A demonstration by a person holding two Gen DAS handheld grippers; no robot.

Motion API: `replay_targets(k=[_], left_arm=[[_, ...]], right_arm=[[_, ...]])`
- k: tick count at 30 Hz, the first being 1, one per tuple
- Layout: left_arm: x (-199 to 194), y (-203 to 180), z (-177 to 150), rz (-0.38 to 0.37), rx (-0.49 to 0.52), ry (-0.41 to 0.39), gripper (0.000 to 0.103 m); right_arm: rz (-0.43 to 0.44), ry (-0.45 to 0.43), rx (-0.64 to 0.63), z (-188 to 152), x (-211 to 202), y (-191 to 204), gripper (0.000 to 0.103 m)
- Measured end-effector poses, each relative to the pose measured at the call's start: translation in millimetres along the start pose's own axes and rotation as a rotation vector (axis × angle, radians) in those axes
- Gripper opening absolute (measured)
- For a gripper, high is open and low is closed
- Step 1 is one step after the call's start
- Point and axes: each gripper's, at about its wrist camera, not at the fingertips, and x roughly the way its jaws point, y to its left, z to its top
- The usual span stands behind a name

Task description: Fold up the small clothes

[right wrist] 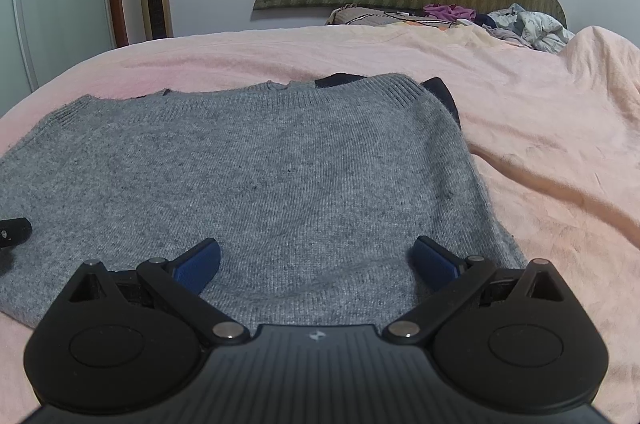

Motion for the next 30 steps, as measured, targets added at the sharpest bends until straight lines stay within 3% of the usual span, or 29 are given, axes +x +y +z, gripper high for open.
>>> replay_targets(k=[30], left_arm=[[0.2,-0.1,-0.1,-0.001,-0.002,0.000,0.103]], right_arm=[[-0.006,0.000,-0.004,-0.4,0.0,0.6,0.103]])
